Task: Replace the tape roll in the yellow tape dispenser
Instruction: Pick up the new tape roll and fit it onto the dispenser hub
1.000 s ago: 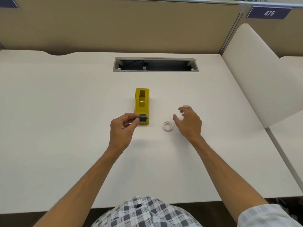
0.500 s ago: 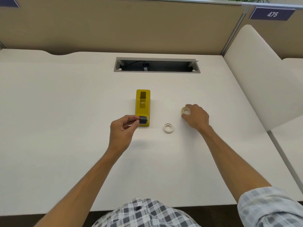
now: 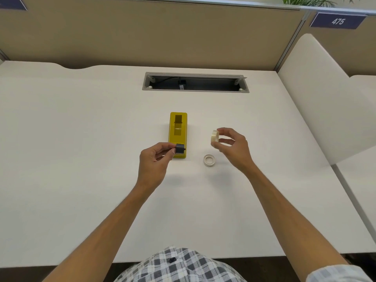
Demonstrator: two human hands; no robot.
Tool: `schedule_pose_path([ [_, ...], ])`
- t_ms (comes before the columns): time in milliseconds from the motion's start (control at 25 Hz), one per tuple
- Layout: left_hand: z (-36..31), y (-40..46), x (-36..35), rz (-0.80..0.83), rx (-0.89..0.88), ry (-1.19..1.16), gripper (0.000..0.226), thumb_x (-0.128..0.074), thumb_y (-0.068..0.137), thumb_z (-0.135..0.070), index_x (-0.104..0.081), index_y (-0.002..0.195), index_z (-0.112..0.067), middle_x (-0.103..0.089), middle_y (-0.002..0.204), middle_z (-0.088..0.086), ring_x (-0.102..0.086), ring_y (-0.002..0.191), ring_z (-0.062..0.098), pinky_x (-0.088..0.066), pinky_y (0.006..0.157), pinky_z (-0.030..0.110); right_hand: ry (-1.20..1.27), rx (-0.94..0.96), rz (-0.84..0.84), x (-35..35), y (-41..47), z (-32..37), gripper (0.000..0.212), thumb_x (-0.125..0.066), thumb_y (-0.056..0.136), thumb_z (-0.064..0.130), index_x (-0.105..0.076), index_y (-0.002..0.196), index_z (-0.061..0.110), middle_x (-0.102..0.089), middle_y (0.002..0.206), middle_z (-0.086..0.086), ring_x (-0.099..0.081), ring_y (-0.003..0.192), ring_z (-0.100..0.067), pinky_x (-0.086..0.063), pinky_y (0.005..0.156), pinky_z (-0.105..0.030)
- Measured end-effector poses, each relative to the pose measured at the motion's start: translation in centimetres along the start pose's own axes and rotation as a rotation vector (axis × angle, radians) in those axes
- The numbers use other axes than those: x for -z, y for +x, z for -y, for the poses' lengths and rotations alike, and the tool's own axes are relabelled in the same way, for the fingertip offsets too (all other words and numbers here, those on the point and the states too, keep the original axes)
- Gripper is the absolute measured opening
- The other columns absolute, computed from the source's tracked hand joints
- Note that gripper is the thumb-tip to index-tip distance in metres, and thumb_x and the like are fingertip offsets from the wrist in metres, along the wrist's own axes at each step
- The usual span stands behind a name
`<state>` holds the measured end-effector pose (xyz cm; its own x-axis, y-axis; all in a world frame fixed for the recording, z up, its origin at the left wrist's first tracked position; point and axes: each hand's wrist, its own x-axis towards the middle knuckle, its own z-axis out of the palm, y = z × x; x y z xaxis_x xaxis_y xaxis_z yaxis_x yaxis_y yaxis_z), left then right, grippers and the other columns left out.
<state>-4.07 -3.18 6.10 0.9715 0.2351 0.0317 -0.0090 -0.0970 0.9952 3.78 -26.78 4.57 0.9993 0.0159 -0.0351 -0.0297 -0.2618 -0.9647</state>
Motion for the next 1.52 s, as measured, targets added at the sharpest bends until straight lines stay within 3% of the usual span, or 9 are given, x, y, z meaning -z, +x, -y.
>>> schedule_pose_path([
  [200,-0.1,0.0,-0.3,0.005,-0.009,0.005,0.018,-0.065,0.089,-0.006,-0.072,0.097,-0.021,-0.075,0.095,-0.007,-0.072,0.089,0.008,-0.057,0.083,0.023,0.155,0.071,0.165,-1.4,-2.4,2.5,0.041,-0.082,0.073,0.005,-0.065,0.108,0.02,-0.069,0.112,-0.002,-0.072,0.097,-0.018,-0.058,0.078,-0.028],
  [440,-0.6,-0.2,-0.6,0.011,-0.042,0.048,0.021,-0.066,0.089,-0.009,-0.07,0.096,-0.028,-0.072,0.091,-0.019,-0.069,0.088,-0.001,-0.055,0.079,0.013,0.049,0.153,0.309,-3.0,-4.1,4.2,0.045,-0.084,0.07,0.013,-0.062,0.108,0.024,-0.069,0.109,0.009,-0.068,0.103,-0.012,-0.06,0.081,-0.028],
  [880,-0.8,-0.4,-0.3,0.011,-0.055,0.058,0.025,-0.065,0.09,-0.01,-0.068,0.093,-0.035,-0.071,0.092,-0.02,-0.068,0.09,-0.003,-0.054,0.079,0.012,0.007,0.22,0.34,-3.9,-4.4,5.0,0.048,-0.086,0.069,0.018,-0.06,0.108,0.03,-0.066,0.108,0.021,-0.065,0.103,0.001,-0.054,0.073,-0.012],
  [1160,-0.7,-0.3,-0.5,0.022,-0.129,0.112,0.015,-0.065,0.09,-0.012,-0.073,0.095,-0.023,-0.07,0.098,-0.016,-0.064,0.097,0.002,-0.05,0.072,0.013,-0.068,0.284,0.312,-4.0,-4.4,5.3,0.049,-0.087,0.069,0.031,-0.059,0.109,0.033,-0.066,0.109,0.026,-0.064,0.106,0.001,-0.055,0.075,-0.016],
  [1520,-0.8,-0.6,-0.6,0.029,-0.108,0.09,0.015,-0.068,0.089,-0.014,-0.073,0.095,-0.027,-0.073,0.092,-0.015,-0.067,0.091,0.006,-0.051,0.071,0.012,-0.078,0.305,0.316,-4.3,-4.5,5.3,0.051,-0.087,0.071,0.031,-0.059,0.114,0.026,-0.067,0.114,0.013,-0.065,0.106,-0.005,-0.058,0.08,-0.023],
])
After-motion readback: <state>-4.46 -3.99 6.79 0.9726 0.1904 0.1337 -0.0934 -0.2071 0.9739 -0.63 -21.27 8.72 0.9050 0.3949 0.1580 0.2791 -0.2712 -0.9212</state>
